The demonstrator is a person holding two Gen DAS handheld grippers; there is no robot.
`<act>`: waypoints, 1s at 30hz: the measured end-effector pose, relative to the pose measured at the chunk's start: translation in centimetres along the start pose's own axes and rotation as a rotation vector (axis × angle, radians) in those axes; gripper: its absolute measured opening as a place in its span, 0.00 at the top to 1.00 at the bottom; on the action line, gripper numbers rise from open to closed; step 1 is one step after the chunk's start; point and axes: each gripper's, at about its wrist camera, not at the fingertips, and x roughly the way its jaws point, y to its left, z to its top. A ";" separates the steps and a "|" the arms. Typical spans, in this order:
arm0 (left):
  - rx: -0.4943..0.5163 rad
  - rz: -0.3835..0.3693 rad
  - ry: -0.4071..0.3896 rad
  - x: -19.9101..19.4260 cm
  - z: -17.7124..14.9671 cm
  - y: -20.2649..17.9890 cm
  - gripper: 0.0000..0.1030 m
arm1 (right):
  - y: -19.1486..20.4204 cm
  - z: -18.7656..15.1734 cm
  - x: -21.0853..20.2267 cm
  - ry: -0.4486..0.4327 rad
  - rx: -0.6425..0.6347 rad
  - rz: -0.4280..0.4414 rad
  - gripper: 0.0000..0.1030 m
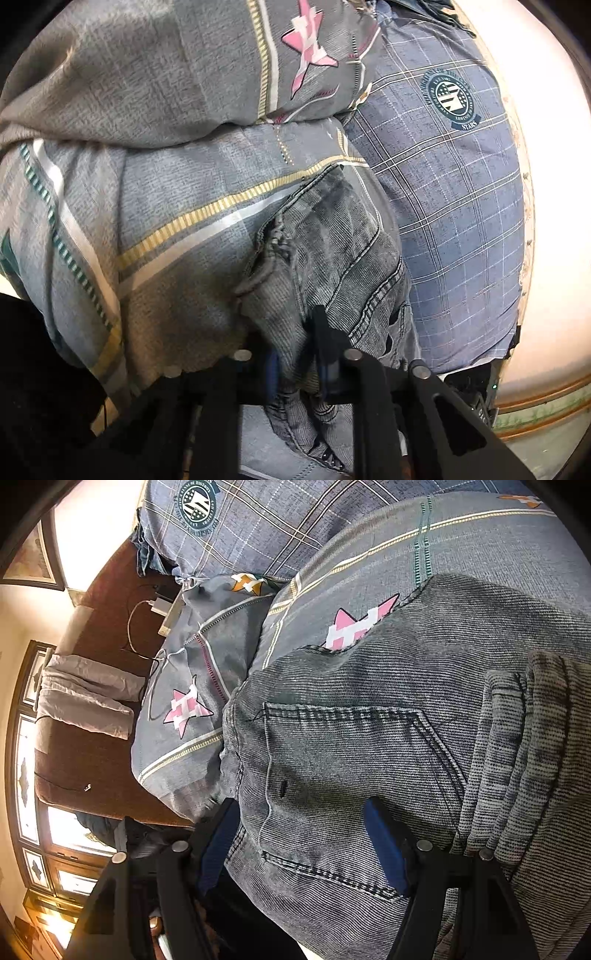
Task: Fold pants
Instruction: 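Grasp the folded grey jeans strip with the left gripper, then lift the held jeans with the left gripper and fold them over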
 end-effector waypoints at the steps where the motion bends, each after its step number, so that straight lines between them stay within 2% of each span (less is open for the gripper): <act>1: 0.009 -0.001 -0.004 -0.1 0.0 -0.1 0.86 | 0.1 0.0 0.0 0.000 0.002 -0.001 0.29; 6: 0.115 0.020 -0.042 -1.0 -0.3 -2.2 0.88 | 0.2 0.1 -0.1 0.020 0.031 -0.011 0.29; 8: 0.166 0.031 -0.061 -1.3 -0.5 -3.3 0.88 | 0.6 0.2 -1.0 -0.011 0.044 0.030 0.29; 9: 0.183 0.037 -0.067 -1.4 -0.6 -3.7 0.88 | 0.5 0.2 -1.1 -0.023 0.035 0.013 0.29; 10: 0.208 0.044 -0.074 -1.5 -0.7 -4.3 0.88 | -0.2 0.4 -0.5 -0.019 0.053 -0.045 0.31; 12: 0.249 0.055 -0.087 -2.0 -1.0 -5.0 0.88 | -0.8 0.7 -0.6 -0.016 0.107 -0.032 0.31; 13: 0.262 0.059 -0.092 -2.0 -1.0 -5.3 0.88 | 0.0 0.9 -1.2 -0.014 0.102 -0.004 0.31; 14: 0.272 0.065 -0.095 -2.1 -1.1 -5.5 0.88 | 0.8 1.0 -2.0 -0.049 0.068 0.020 0.31; 15: 0.276 0.069 -0.098 -2.1 -1.2 -5.6 0.88 | 1.4 1.3 -2.5 -0.086 0.033 -0.008 0.31; 16: 0.280 0.073 -0.101 -2.1 -1.2 -5.7 0.88 | 1.2 2.2 -2.4 -0.123 0.015 -0.076 0.31; 18: 0.291 0.083 -0.104 -2.1 -1.4 -6.2 0.88 | -1.3 3.6 -0.5 -0.084 0.093 -0.107 0.31; 19: 0.308 0.089 -0.109 -2.3 -1.5 -6.5 0.88 | -2.3 3.9 -0.1 -0.079 0.151 -0.079 0.32; 21: 0.311 0.098 -0.113 -2.2 -1.4 -7.0 0.88 | -0.6 4.4 -1.6 -0.077 0.141 -0.029 0.31; 22: 0.309 0.103 -0.113 -2.2 -1.4 -7.0 0.88 | 0.7 4.8 -2.9 -0.122 0.109 0.013 0.31; 24: 0.318 0.120 -0.118 -2.0 -1.5 -7.0 0.88 | 2.0 6.1 -4.2 -0.207 0.067 0.033 0.31; 25: 0.317 0.124 -0.117 -1.9 -1.6 -7.0 0.88 | 1.7 6.6 -3.5 -0.193 0.061 0.029 0.31; 27: 0.323 0.128 -0.122 -1.9 -1.6 -7.2 0.88 | -1.3 7.9 1.9 0.004 0.131 -0.047 0.34; 28: 0.336 0.130 -0.129 -2.1 -1.7 -7.4 0.88 | -2.2 7.8 2.1 -0.015 0.161 -0.052 0.41; 30: 0.349 0.136 -0.136 -2.1 -1.7 -7.6 0.88 | -1.0 8.1 0.3 -0.063 0.170 0.033 0.40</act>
